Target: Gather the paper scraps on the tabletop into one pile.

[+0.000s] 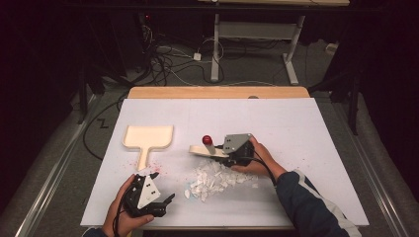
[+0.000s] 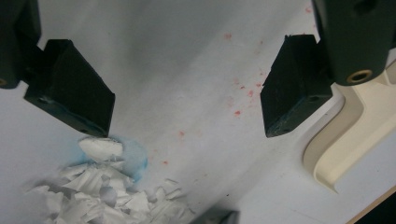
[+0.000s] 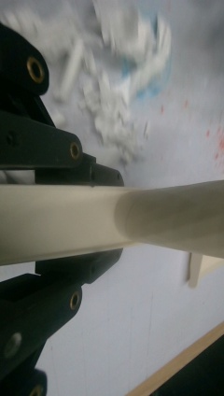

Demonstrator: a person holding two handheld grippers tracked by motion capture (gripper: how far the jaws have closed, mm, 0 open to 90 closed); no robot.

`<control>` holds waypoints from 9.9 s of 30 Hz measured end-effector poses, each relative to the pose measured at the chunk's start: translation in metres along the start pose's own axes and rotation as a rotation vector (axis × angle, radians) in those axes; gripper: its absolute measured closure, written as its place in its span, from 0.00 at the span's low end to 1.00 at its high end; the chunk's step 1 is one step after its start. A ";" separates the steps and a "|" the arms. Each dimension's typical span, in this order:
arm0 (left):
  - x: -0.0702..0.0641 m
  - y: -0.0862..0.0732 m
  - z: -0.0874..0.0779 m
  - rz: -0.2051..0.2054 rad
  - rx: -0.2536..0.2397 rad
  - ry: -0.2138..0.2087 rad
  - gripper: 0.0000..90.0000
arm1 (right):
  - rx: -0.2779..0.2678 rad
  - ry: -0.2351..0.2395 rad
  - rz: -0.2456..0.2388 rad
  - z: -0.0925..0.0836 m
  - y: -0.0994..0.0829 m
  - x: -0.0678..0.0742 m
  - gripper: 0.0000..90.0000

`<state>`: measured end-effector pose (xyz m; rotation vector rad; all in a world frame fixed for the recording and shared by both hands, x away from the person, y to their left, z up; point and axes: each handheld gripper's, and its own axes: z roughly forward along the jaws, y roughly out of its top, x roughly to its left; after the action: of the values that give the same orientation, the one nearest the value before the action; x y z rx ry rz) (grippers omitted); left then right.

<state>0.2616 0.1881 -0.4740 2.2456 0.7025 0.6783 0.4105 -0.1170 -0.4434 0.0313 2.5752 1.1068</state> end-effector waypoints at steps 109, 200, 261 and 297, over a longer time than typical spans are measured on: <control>-0.003 0.003 -0.001 0.017 -0.007 -0.015 0.19 | -0.077 -0.219 0.290 -0.043 0.021 0.054 0.75; -0.003 0.005 0.004 0.014 0.019 -0.021 0.19 | -0.130 -0.513 0.348 -0.051 -0.017 0.028 0.76; -0.002 0.005 0.003 0.019 0.030 0.004 0.19 | -0.139 -0.141 0.445 -0.166 -0.059 0.074 0.75; 0.000 0.008 0.011 0.000 0.036 -0.022 0.19 | 0.176 -0.298 0.638 -0.155 -0.098 -0.015 0.45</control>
<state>0.2704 0.1783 -0.4750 2.2824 0.7085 0.6449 0.3869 -0.2964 -0.4089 1.0367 2.4250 0.9580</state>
